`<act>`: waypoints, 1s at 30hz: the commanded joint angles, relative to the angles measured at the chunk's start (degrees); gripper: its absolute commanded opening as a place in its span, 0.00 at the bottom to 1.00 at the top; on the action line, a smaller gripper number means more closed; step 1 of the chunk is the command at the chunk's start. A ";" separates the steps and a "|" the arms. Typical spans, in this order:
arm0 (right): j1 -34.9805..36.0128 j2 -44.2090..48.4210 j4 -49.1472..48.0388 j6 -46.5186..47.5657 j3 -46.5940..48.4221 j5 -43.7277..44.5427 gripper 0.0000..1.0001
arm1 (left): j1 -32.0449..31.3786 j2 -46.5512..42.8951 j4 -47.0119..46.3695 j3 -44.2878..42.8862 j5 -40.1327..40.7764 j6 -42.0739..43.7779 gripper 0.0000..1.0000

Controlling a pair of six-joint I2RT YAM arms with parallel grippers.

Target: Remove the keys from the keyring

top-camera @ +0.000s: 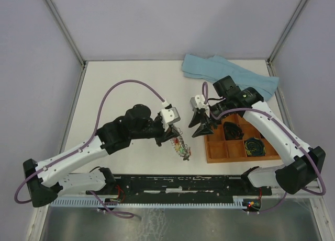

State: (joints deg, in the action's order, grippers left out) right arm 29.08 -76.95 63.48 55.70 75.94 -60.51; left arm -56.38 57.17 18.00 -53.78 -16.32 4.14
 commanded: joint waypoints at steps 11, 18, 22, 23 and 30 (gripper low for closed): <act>0.05 -0.16 -16.07 -13.24 -5.58 -14.08 0.42 | 0.15 11.18 22.88 -19.40 -1.03 2.28 0.03; 1.10 -1.11 -26.87 -22.79 -9.60 -14.33 0.42 | 0.73 11.88 21.73 -19.23 -3.91 3.14 0.03; 2.23 -1.51 -30.15 -25.79 -10.65 -15.11 0.39 | 1.26 12.17 20.24 -18.78 -5.04 3.15 0.03; 2.53 -1.59 -30.17 -25.71 -10.66 -15.31 0.38 | 1.33 12.18 19.89 -18.63 -5.23 3.03 0.03; 3.96 -1.89 -26.33 -20.95 -10.24 -15.23 0.34 | 2.44 11.97 17.42 -17.19 -6.14 2.48 0.03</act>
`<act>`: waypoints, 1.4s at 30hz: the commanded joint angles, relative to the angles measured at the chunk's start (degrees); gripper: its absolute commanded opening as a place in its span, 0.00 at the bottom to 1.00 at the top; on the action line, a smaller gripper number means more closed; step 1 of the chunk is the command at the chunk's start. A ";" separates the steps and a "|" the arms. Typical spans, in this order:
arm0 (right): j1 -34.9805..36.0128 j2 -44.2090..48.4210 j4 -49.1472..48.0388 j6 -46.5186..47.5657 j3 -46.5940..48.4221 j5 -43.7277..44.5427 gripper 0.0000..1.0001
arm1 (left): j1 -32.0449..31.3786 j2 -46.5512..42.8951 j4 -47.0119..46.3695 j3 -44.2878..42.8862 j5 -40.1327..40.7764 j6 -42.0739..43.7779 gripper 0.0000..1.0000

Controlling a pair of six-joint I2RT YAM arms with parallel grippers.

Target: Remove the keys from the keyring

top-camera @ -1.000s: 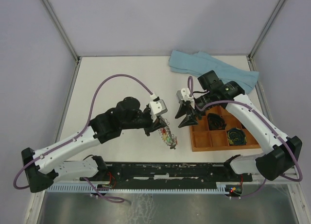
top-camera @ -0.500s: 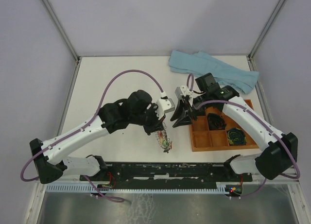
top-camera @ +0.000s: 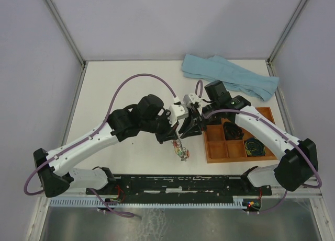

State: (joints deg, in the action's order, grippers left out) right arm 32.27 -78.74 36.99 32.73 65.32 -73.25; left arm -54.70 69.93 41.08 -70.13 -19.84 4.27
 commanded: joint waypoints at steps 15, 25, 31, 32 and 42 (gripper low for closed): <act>2.27 -0.45 1.60 4.03 0.92 -0.39 0.13 | 2.01 -2.41 -10.19 2.19 -4.39 0.80 0.03; 1.76 -0.15 3.17 1.94 3.04 -0.06 0.01 | 3.27 -6.84 -21.05 9.51 -5.61 -2.91 0.16; 0.16 0.41 3.36 0.20 3.96 -3.12 0.01 | 4.94 -16.21 -37.57 21.71 -2.18 -8.37 0.47; 0.06 0.43 3.47 0.21 4.06 -3.34 0.01 | 4.96 -17.93 -40.27 24.05 -1.31 -8.84 0.48; -0.20 0.18 4.69 1.59 4.29 -4.33 0.01 | 5.02 -32.87 -73.07 49.87 0.30 -3.55 0.48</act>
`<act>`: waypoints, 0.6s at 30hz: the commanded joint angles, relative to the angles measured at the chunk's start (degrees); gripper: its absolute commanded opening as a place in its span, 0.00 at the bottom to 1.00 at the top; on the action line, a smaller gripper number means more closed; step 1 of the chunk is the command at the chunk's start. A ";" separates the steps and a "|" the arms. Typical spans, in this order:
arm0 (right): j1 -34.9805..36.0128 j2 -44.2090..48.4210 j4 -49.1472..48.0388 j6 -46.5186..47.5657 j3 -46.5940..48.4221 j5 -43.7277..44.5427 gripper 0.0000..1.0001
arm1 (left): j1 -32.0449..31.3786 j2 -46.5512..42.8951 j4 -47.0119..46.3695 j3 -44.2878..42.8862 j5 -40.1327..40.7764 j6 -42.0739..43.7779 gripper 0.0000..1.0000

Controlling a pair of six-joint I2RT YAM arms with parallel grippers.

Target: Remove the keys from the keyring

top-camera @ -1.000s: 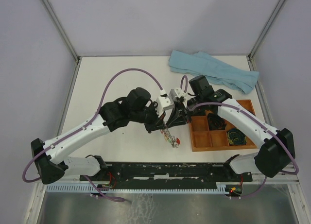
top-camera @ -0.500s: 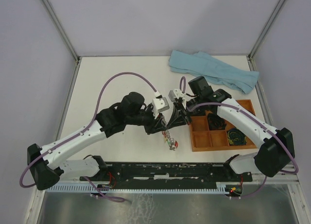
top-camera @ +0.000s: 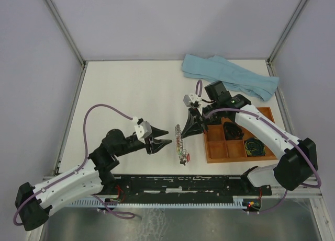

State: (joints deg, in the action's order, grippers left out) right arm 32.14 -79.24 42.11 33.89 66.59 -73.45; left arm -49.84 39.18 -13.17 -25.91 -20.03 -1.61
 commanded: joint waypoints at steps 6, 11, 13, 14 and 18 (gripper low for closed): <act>-0.09 0.19 -0.31 0.89 2.84 -3.92 0.01 | 0.11 1.97 -20.92 5.30 0.52 3.54 0.44; -0.14 0.03 0.15 1.45 2.77 -3.57 0.01 | 0.11 6.16 -23.22 4.02 -1.95 4.88 0.34; -0.11 -0.04 0.23 1.61 2.77 -3.62 0.01 | 0.17 7.47 -23.93 3.67 -3.86 5.13 0.31; -0.08 -0.09 0.29 1.68 2.88 -3.61 0.01 | 0.14 7.87 -24.24 3.58 -4.60 5.09 0.31; -0.13 -0.06 0.54 1.92 2.88 -3.63 0.01 | 0.14 8.09 -25.89 4.27 -7.70 4.86 0.31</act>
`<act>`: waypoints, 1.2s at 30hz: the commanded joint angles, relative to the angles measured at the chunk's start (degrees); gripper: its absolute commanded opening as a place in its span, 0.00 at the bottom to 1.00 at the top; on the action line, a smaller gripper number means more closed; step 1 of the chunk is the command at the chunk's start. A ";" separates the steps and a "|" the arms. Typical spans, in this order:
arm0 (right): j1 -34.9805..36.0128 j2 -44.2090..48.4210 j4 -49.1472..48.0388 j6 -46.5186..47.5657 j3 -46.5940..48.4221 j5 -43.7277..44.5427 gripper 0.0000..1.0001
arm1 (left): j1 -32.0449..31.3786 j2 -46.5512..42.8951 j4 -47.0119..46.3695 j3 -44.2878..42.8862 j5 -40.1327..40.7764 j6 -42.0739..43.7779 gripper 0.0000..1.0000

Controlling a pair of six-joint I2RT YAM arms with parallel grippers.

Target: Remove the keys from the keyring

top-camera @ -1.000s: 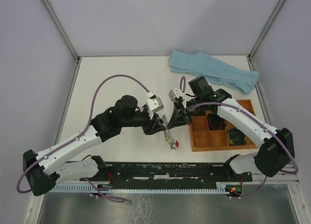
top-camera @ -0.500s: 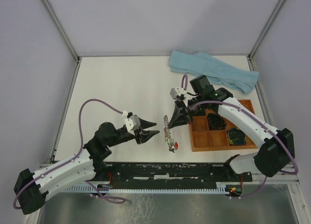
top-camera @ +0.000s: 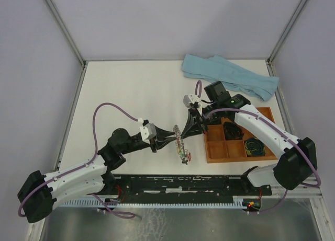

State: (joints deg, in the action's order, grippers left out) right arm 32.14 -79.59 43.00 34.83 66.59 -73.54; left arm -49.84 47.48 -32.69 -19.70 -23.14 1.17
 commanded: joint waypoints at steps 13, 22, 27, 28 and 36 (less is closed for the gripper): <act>-0.08 0.17 0.11 1.45 3.09 -3.53 0.01 | 0.10 -0.47 -7.03 -0.81 -8.01 1.57 0.31; -0.15 0.17 0.38 1.69 3.12 -3.72 0.01 | 0.10 0.99 -5.69 -1.70 -5.11 2.96 0.27; -0.13 0.23 0.84 2.20 3.16 -3.65 0.01 | 0.15 0.94 -4.69 -1.82 -5.08 3.75 0.21; -0.15 0.12 0.94 2.30 3.19 -3.70 0.01 | 0.13 1.01 -4.71 -1.83 -5.14 3.71 0.19; -0.10 0.07 1.14 2.39 3.27 -3.67 0.01 | 0.11 2.96 -4.54 -2.45 -7.29 3.25 0.18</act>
State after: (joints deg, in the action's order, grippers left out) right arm 32.14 -79.61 44.99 36.34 66.65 -73.54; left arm -49.84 49.58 -35.79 -19.77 -29.17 2.74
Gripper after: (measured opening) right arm 0.015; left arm 0.177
